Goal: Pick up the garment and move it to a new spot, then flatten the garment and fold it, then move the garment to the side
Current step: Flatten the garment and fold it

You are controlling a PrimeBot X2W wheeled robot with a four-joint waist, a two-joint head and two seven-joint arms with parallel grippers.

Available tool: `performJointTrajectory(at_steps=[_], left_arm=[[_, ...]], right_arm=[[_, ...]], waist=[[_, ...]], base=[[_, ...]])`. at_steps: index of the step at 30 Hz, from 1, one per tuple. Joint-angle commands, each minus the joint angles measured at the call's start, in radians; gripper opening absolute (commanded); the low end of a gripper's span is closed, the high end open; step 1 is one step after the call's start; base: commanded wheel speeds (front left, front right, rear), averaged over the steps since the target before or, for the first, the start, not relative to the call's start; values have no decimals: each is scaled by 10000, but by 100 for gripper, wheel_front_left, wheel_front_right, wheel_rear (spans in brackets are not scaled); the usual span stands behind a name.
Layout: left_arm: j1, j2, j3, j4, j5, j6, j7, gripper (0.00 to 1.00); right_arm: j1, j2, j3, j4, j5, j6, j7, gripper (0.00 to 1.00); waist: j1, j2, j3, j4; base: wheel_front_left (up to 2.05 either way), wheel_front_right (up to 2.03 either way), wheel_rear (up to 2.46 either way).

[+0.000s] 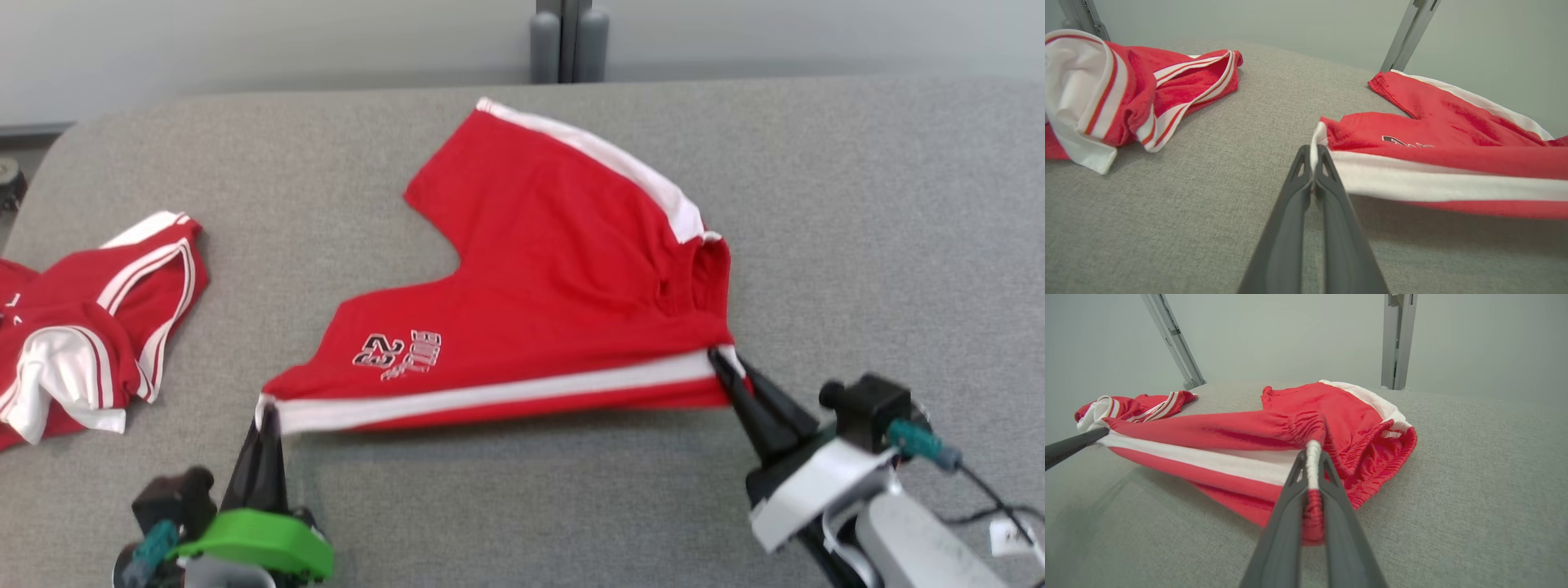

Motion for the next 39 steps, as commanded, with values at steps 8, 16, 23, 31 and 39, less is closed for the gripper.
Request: performJointTrajectory(at_steps=[8,16,23,31,39], left_arm=[[1702,95,279,-732,-187,215,-36,0],[741,80,-109,-1314,378,161,-36,0],[-2211,148,-752,-536,1138,21,-23,0],[-4845,634,-1673,787,1432,-4,-23,0],[-6729,1055,-2155,2144,1567,4,-23,0]], right_arm=[[2172,226,-138,-475,245,-41,-25,0],[2081,578,-580,-992,308,-40,-25,0],[618,1340,-1227,-774,458,-31,-23,0],[-526,2043,-1738,-653,288,-29,-24,0],[-1048,2347,-1890,-825,191,-29,-24,0]], waist=[[0,-1,-1066,-288],[0,-1,-222,-657],[0,-1,1454,-1175],[0,-1,2824,-1743],[0,-1,3662,-2263]], base=[[0,0,0],[0,0,0],[0,0,0],[0,0,0],[0,0,0]])
